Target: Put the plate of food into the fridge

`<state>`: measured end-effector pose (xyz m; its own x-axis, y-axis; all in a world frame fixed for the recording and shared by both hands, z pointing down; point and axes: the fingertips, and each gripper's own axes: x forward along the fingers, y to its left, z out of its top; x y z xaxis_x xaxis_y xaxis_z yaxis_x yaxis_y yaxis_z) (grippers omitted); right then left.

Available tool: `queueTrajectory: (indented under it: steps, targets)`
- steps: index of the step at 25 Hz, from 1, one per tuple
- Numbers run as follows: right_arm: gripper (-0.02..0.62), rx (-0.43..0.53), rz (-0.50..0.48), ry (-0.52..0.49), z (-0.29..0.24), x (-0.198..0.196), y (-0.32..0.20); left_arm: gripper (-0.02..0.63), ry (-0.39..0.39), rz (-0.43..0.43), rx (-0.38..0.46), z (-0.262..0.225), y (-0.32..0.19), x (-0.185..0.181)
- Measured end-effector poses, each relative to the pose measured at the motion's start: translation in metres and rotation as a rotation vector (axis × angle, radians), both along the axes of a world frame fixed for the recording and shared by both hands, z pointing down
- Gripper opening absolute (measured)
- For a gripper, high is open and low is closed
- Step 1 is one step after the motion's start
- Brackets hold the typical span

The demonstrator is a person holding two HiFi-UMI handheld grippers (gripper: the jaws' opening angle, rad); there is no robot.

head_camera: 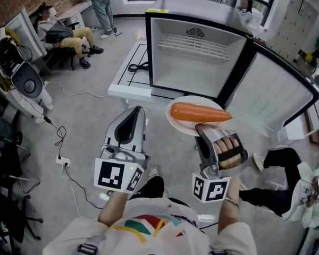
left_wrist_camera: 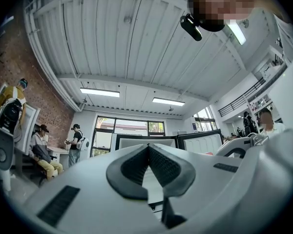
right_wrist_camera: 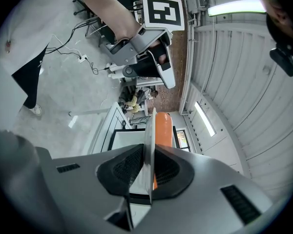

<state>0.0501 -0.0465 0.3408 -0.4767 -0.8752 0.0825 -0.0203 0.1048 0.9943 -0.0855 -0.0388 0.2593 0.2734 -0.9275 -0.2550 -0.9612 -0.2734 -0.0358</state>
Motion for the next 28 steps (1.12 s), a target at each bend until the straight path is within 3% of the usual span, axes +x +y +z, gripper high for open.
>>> queueTrajectory:
  steps: [15,20,28]
  targets:
    - [0.043,0.006,0.038,-0.005,-0.002,0.003,-0.079,0.005,-0.006,0.048,-0.027,0.013,-0.089,0.006]
    - [0.043,0.002,0.056,0.004,-0.007,-0.002,-0.114,0.005,0.034,0.090,-0.033,0.008,-0.132,0.004]
    - [0.043,0.001,0.119,0.015,-0.016,-0.014,-0.178,0.005,0.011,0.157,-0.040,0.005,-0.202,0.000]
